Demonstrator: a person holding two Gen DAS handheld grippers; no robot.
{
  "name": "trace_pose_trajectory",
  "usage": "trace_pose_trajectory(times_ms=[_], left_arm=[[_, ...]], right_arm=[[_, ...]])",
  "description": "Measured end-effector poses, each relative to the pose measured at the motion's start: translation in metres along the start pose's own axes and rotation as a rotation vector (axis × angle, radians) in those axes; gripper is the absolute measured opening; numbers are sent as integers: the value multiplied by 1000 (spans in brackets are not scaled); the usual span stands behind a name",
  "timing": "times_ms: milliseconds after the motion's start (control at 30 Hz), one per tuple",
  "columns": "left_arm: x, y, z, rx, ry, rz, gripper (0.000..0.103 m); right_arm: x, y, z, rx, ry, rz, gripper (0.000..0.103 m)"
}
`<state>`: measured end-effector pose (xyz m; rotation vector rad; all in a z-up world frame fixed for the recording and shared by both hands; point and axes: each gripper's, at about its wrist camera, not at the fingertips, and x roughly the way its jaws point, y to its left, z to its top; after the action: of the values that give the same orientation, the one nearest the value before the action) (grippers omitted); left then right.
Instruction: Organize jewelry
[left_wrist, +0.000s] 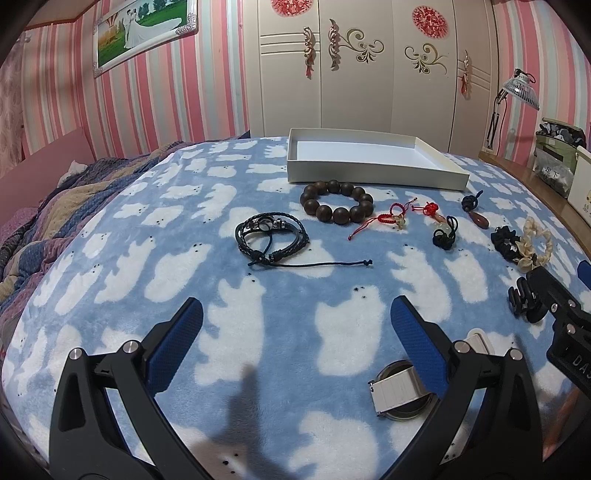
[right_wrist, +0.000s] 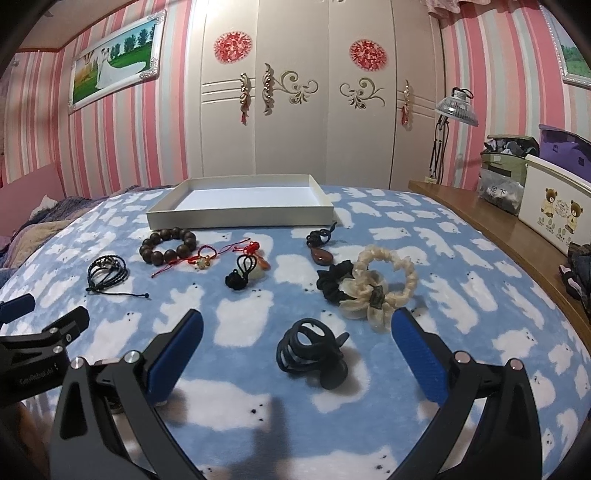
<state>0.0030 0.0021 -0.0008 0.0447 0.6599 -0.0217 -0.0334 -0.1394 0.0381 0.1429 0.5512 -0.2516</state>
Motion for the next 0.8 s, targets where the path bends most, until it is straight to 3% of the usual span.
trace_pose_trajectory(times_ms=[300, 800], left_arm=[[2, 0, 0, 1, 4, -3, 100], [-2, -2, -1, 9, -8, -39, 100]], right_arm=[[2, 1, 0, 0, 15, -5, 102], [-9, -6, 0, 27, -38, -15, 102]])
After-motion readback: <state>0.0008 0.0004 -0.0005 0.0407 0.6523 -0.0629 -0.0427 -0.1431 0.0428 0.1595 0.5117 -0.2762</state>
